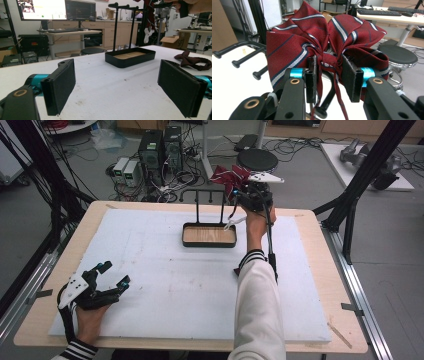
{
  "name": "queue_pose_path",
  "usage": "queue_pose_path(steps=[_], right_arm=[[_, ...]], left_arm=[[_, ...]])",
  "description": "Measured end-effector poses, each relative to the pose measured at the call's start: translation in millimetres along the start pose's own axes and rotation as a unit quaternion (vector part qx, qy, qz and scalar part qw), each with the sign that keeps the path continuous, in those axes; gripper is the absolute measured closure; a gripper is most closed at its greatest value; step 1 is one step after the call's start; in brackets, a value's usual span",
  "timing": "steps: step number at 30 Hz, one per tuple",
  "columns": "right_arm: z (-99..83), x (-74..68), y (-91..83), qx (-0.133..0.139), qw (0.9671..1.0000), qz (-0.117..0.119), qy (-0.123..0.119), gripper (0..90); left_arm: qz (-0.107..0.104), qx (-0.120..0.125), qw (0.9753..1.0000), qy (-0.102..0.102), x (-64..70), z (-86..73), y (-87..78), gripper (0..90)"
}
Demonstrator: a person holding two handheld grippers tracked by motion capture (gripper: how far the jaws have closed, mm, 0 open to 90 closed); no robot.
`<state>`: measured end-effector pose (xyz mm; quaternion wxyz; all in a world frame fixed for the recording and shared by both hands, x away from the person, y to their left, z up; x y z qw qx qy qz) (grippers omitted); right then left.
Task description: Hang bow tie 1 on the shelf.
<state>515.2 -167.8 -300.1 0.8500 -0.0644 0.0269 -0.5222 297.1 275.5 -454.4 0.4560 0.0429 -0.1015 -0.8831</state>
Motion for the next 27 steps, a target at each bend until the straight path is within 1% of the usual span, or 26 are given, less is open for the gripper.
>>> queue_pose_path(steps=[2, 7, 12, 15, 17, 20, 23, 25, 27], right_arm=[[-1.1, 4.1, -0.3, -0.002, 1.0, -0.003, 0.006, 67.1], [-4.2, 14.2, -3.6, -0.016, 0.9998, -0.013, 0.003, 67.0], [-6.9, 23.5, -10.7, -0.031, 0.9991, -0.027, 0.002, 66.9], [-7.2, 29.9, -15.6, -0.04, 0.9985, -0.036, -0.007, 66.9], [-7.9, 33.7, -19.6, -0.051, 0.9978, -0.043, -0.007, 66.8], [-9.9, 40.9, -24.5, -0.066, 0.9963, -0.052, -0.02, 66.8], [-12.7, 46.2, -28.5, -0.082, 0.9946, -0.059, -0.025, 66.7], [-15.1, 49.0, -30.9, -0.093, 0.9934, -0.063, -0.024, 66.7], [-16.6, 52.6, -33.1, -0.097, 0.9928, -0.066, -0.024, 66.7]], left_arm=[[0.0, -0.001, 1.0, 0.001, -0.2, 0.0, -0.2, 15.2], [-0.001, -0.003, 1.0, 0.0, -0.3, 0.1, -0.2, 15.2], [0.0, -0.001, 1.0, 0.001, 0.0, 0.0, -0.1, 15.2], [0.0, -0.002, 1.0, 0.001, -0.1, 0.0, -0.3, 15.2], [0.0, -0.002, 1.0, 0.0, 0.1, 0.0, -0.2, 15.2], [0.0, -0.002, 1.0, 0.0, 0.1, 0.0, -0.3, 15.2], [0.0, -0.002, 1.0, 0.001, -0.1, 0.0, -0.3, 15.2], [0.0, -0.002, 1.0, 0.001, -0.1, 0.1, -0.3, 15.2], [-0.001, -0.002, 1.0, 0.002, -0.2, 0.0, -0.4, 15.2]])
Point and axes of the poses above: each handheld gripper's, and its own axes: y roughly forward along the jaws, z roughly out of its top, x roughly to its right, the point moved 3 cm from there along y, roughly forward along the jaws, and after that the axes turned 10 degrees about x, right-handed, at the moved point
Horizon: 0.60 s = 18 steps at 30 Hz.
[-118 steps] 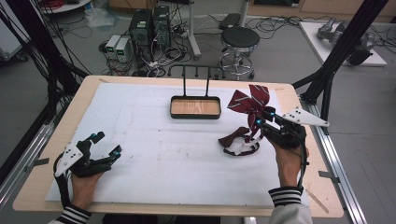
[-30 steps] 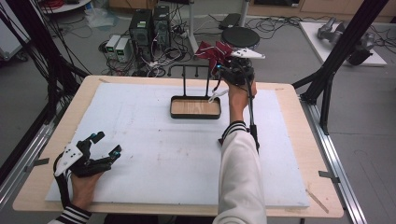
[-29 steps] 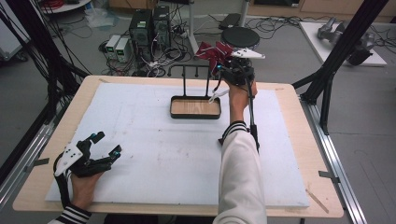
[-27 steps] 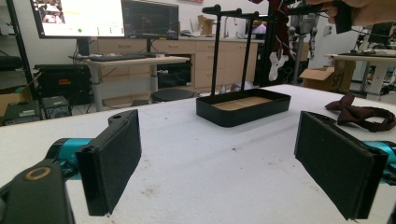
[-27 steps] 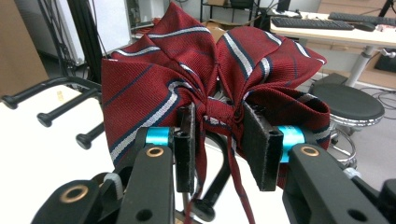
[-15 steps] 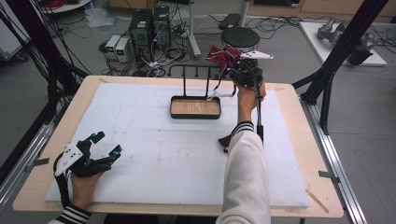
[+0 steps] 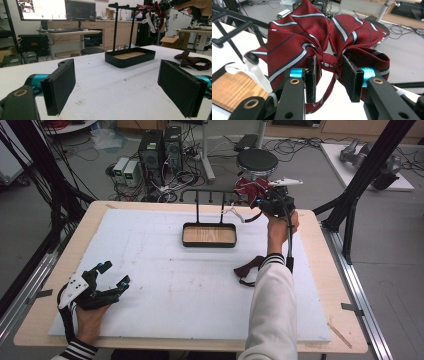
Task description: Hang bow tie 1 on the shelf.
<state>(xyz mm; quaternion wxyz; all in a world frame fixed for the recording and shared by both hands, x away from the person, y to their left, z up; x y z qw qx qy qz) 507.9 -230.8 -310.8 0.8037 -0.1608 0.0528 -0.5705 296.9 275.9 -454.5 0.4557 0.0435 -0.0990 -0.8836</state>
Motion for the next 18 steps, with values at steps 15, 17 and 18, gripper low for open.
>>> queue_pose_path(steps=[15, 17, 18], right_arm=[[-4.1, 7.4, -2.4, -0.019, 0.9998, -0.003, -0.004, 65.9], [-4.5, 6.9, -1.5, -0.02, 0.9998, -0.002, -0.002, 65.5], [-4.7, 6.9, -1.3, -0.022, 0.9998, 0.0, -0.002, 64.7]], left_arm=[[0.0, 0.0, 1.0, -0.001, 0.2, 0.0, 0.1, 15.2], [0.0, 0.0, 1.0, -0.001, 0.3, 0.0, 0.1, 15.2], [0.0, 0.001, 1.0, -0.001, 0.3, 0.0, 0.1, 15.2]])
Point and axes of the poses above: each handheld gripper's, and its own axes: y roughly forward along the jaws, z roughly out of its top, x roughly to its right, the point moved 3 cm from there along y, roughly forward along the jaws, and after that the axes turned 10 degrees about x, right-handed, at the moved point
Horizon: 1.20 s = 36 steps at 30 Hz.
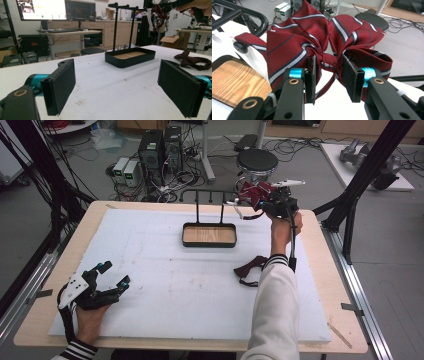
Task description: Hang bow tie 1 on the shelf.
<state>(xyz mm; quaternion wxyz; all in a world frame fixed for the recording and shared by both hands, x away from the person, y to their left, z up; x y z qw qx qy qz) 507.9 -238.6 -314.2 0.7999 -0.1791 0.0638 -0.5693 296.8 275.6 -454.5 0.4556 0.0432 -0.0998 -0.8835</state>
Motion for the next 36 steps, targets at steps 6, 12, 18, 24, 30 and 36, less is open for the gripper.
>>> queue_pose_path(steps=[6, 12, 18, 24, 30, 36], right_arm=[[1.3, -0.6, 2.0, 0.011, 0.9998, 0.003, 0.015, 46.3], [-0.3, -0.2, 4.0, 0.014, 0.9985, 0.028, 0.045, 19.1], [3.0, -0.6, -2.9, 0.025, 0.9972, 0.051, 0.049, 13.0], [10.5, -0.5, -22.2, 0.048, 0.9942, 0.077, 0.057, 12.3], [12.4, 1.9, -44.8, 0.08, 0.9896, 0.102, 0.063, 12.3], [-2.4, 0.7, -63.9, 0.073, 0.9909, 0.107, 0.036, 11.4]], left_arm=[[0.0, 0.0, 1.0, 0.0, 0.0, -0.1, 0.1, 15.2], [0.0, 0.0, 1.0, 0.0, 0.1, 0.0, 0.1, 15.2], [0.0, 0.0, 1.0, 0.0, 0.0, 0.0, 0.0, 15.2], [-0.001, 0.001, 1.0, 0.0, 0.1, 0.0, 0.0, 15.2], [-0.002, 0.002, 1.0, 0.001, 0.0, 0.2, -0.8, 15.2], [-0.003, 0.002, 1.0, 0.0, 0.5, 0.1, -0.4, 15.2]])
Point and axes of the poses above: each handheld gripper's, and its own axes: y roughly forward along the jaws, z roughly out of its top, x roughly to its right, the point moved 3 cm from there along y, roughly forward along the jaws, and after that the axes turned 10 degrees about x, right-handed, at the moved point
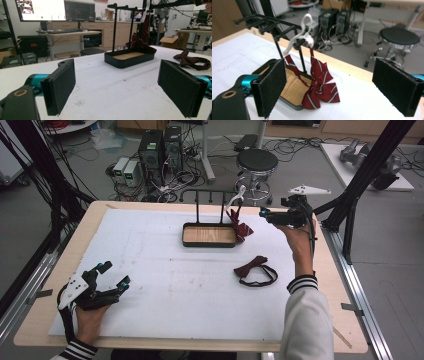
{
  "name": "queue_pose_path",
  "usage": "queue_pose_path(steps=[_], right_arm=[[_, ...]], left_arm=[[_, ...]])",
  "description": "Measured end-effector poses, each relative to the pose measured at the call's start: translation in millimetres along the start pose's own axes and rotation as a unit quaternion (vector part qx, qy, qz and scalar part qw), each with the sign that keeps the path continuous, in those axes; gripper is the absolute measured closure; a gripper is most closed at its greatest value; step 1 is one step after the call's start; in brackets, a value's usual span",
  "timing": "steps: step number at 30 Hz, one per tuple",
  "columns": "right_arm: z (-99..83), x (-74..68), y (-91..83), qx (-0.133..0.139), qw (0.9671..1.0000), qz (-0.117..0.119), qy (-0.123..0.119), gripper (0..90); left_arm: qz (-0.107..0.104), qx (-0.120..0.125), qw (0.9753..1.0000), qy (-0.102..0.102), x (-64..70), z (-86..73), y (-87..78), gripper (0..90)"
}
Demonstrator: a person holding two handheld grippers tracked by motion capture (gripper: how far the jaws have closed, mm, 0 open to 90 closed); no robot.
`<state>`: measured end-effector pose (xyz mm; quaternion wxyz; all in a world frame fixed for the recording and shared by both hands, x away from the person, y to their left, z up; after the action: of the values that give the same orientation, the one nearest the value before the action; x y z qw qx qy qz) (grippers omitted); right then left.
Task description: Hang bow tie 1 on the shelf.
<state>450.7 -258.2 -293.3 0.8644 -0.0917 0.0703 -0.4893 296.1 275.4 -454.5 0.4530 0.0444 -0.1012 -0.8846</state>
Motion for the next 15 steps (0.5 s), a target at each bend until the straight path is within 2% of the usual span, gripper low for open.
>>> queue_pose_path(steps=[3, 4, 7, 11, 15], right_arm=[[-4.0, -3.1, -10.4, -0.017, 0.9998, 0.006, -0.005, 11.4], [-4.3, -4.8, -14.6, -0.005, 0.9999, 0.01, -0.012, 11.4], [-7.0, -10.6, -26.5, 0.017, 0.9996, 0.021, -0.007, 11.4], [-15.5, -19.4, -38.5, 0.007, 0.9994, 0.025, -0.023, 11.4], [-26.0, -27.0, -50.2, 0.014, 0.9988, 0.034, -0.033, 11.4]], left_arm=[[0.0, -0.001, 1.0, 0.002, 0.0, 0.0, 0.0, 15.2], [0.0, 0.0, 1.0, 0.001, 0.0, 0.0, 0.2, 15.2], [0.0, -0.001, 1.0, 0.0, -0.1, 0.0, 0.5, 15.2], [0.001, -0.003, 1.0, 0.0, -0.3, -0.1, 0.6, 15.2], [0.001, -0.004, 1.0, 0.0, -0.4, -0.2, 1.0, 15.2]])
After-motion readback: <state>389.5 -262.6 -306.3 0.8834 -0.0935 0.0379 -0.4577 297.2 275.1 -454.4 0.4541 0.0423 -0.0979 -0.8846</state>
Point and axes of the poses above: each handheld gripper's, and its own axes: y roughly forward along the jaws, z roughly out of its top, x roughly to its right, the point moved 3 cm from there along y, roughly forward along the jaws, and after that the axes turned 10 degrees about x, right-handed, at the moved point
